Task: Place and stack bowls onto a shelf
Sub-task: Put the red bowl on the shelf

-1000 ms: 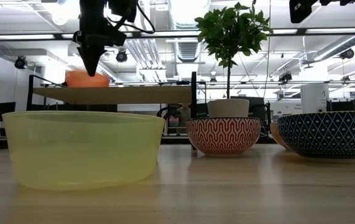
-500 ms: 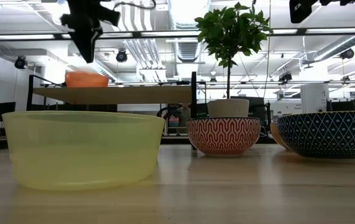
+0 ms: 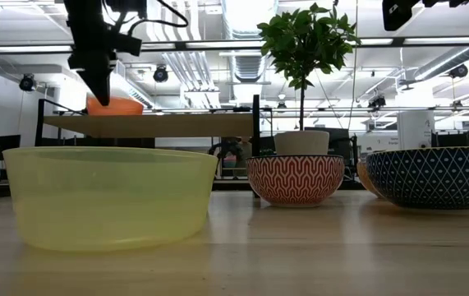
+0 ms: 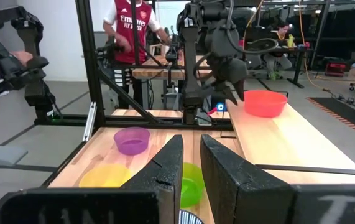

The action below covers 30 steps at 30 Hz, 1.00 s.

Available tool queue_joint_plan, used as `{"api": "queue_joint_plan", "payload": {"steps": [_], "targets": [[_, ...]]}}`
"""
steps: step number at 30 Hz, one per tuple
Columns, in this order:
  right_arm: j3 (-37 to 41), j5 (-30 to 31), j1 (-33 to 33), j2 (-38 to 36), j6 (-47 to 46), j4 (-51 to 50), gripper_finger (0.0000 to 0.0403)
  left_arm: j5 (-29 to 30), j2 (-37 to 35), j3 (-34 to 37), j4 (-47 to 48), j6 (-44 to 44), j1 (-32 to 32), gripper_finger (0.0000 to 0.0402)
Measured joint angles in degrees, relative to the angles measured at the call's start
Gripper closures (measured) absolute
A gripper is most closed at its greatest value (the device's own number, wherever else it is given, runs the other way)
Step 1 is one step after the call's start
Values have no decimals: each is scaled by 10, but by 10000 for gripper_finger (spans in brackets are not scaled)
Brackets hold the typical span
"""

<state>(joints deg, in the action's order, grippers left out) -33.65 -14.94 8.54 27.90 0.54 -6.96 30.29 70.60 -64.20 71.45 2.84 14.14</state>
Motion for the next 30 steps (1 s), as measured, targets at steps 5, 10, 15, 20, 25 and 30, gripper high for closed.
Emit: {"api": "queue_joint_plan", "payload": {"steps": [5,10,15,20,25,30], "targets": [[0,0,0,0,-7,4,355,36,6,1,-7,3,8,326],[0,0,0,0,-15,4,355,-45,2,-14,-51,21,-7,326],[0,0,0,6,-16,12,355,-92,-21,-9,-155,29,-77,326],[2,0,0,41,-22,43,355,-93,-36,4,-254,27,-192,326],[2,-5,0,105,-36,106,355,-93,-54,48,-387,-43,-308,326],[-2,-19,-1,171,-55,150,355,-47,-77,111,-511,-97,-382,326]]}}
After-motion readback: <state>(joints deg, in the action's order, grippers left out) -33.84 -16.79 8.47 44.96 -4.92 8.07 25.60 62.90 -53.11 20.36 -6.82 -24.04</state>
